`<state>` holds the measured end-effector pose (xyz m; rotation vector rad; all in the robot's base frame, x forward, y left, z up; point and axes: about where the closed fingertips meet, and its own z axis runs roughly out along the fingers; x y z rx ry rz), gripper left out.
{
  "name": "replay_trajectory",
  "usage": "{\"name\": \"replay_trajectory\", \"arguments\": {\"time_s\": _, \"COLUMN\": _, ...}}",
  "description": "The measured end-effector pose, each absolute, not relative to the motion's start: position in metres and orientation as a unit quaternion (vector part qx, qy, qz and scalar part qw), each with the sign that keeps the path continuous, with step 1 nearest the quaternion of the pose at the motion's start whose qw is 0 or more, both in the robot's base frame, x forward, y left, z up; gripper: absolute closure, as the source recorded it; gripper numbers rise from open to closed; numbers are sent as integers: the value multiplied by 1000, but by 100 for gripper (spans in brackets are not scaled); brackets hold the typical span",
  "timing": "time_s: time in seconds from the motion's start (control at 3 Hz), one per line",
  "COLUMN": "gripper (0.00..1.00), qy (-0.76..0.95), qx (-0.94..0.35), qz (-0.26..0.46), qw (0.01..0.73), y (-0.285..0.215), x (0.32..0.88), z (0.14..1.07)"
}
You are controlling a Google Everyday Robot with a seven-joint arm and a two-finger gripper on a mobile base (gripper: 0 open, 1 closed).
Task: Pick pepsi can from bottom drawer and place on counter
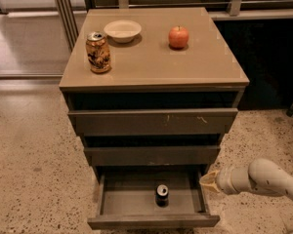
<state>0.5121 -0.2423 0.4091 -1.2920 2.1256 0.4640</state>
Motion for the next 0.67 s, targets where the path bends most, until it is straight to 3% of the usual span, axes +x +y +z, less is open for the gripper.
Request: {"name": "replay_trajectory", "arguments": {"time_s": 0.67, "gripper": 100, "qy": 776, "qx": -500, "qz": 194, "qw": 333, "y": -210, "x": 552, "z": 306}}
